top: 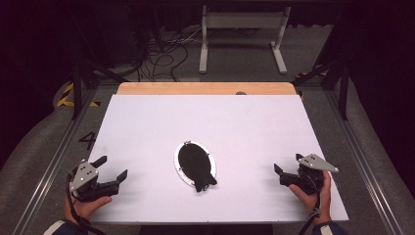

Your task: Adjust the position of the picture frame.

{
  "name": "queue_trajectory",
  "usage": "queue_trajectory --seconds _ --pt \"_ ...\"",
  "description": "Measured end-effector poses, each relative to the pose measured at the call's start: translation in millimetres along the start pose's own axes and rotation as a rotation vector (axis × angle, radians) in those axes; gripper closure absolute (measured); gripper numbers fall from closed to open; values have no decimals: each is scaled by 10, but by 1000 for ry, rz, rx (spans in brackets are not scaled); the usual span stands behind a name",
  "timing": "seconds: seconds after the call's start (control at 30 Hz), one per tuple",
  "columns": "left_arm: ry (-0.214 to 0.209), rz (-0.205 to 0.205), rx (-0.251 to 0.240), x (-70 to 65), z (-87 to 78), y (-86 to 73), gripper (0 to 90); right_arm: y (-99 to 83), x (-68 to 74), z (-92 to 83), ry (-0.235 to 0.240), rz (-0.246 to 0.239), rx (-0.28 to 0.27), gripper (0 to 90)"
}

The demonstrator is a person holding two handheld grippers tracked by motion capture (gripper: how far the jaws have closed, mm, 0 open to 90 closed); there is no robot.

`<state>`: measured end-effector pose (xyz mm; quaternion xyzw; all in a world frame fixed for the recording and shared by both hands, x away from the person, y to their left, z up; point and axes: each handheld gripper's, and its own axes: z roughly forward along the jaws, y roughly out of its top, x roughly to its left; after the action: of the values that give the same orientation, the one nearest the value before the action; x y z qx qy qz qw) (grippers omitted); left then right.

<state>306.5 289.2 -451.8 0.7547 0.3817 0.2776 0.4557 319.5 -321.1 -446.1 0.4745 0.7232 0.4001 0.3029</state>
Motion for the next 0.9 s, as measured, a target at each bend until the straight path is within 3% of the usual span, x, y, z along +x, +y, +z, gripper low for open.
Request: queue_trajectory --seconds 0.13,0.17,0.2,0.23,0.37,0.4,0.5,0.63,0.67,0.7,0.73,0.77,0.83,0.9 --pt "-31 35 27 -46 15 1 207 11 0 21 23 -3 4 107" --pt "-73 65 43 -77 14 0 316 20 11 45 30 -7 11 118" --pt "-73 65 43 -77 14 0 358 22 17 54 32 -13 18 126" --pt "-101 86 49 -101 12 9 399 22 29 65 27 -17 25 139" --pt "-112 98 66 -129 40 31 547 15 49 93 30 -30 40 163" --pt "-121 95 81 -143 59 35 547 14 49 102 28 -29 43 186" --pt "-152 111 108 -206 131 52 661 25 43 108 31 -22 44 290" --pt "-189 134 142 -330 236 119 787 46 84 121 61 -25 41 513" --pt "-189 134 142 -330 236 119 818 46 84 121 61 -25 41 513" --pt "-215 148 159 -366 291 144 845 70 124 154 104 -5 68 708" --pt "-221 158 176 -390 335 163 863 82 142 171 134 1 72 708" --pt "-231 160 188 -409 377 181 881 97 168 191 155 5 73 809" --pt "-243 168 212 -438 469 215 895 117 208 213 167 3 75 852" --pt "-258 157 223 -473 558 244 895 160 311 261 201 -24 76 900"
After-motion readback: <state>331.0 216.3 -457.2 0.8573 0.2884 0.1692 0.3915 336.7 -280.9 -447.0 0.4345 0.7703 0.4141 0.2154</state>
